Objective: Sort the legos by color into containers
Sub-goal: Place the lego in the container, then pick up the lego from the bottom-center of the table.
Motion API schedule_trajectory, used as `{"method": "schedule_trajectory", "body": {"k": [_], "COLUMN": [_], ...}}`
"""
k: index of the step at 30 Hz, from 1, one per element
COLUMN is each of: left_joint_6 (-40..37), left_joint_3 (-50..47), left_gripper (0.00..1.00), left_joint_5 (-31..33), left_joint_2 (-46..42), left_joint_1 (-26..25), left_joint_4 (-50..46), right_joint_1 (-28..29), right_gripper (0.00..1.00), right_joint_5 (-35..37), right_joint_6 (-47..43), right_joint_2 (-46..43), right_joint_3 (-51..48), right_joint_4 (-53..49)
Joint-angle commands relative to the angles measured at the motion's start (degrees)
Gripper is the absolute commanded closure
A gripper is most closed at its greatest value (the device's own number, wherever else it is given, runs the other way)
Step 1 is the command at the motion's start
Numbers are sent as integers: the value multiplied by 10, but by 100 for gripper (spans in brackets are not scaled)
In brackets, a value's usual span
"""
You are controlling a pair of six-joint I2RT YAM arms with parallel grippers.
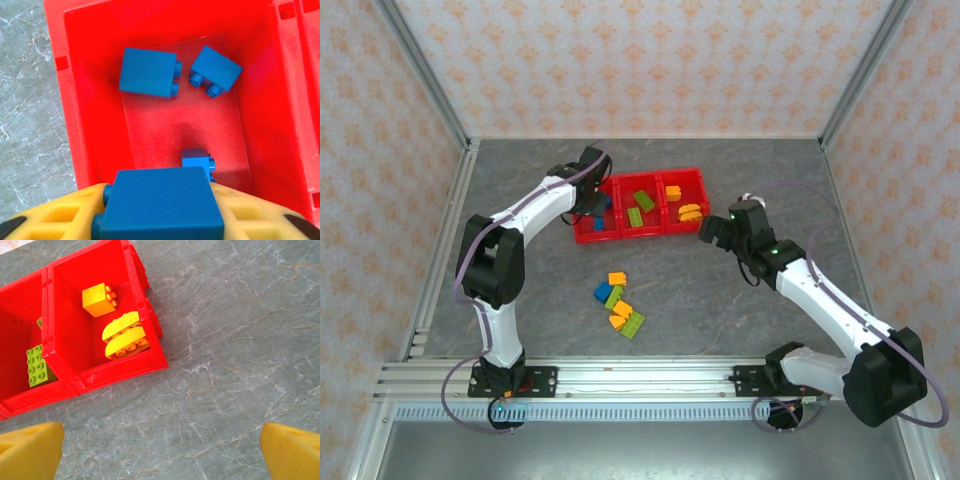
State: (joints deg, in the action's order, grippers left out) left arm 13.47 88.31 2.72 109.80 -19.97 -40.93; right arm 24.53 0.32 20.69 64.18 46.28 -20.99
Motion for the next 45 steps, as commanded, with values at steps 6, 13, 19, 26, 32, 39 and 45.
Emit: {"method": "schedule_trajectory", "body": {"k": [6, 13, 19, 26, 32, 39, 45], "left_joint_6": [-21, -39, -114, -83, -43, -19, 66], "left_joint_3": [34, 40, -106, -315, -372, -383, -437], "left_gripper": [23, 1, 1, 1, 1, 1, 0], "left_joint_5": [45, 108, 30, -59, -19, 16, -35], "left_joint_2": [-52, -158, -333, -549, -621, -648, -684], "left_joint_1": [3, 3, 2, 2, -14, -16, -16], "left_joint_4": [37, 53, 99, 131, 92, 100, 134], "right_joint_1": [-5, -5, -4, 199, 250, 299, 332], "right_gripper": [0, 0, 0, 0, 0, 0, 1], "right_joint_5": [13, -20, -134, -25, -21, -29, -25], "right_joint_6": [-6, 24, 54, 94, 179, 231, 246], "right_joint_2": [-39, -77, -48, 83, 161, 377, 458], "right_joint_3": [29, 37, 59, 213, 224, 345, 371], "right_joint_4": [-44, -39, -19, -185, -163, -161, -130]}}
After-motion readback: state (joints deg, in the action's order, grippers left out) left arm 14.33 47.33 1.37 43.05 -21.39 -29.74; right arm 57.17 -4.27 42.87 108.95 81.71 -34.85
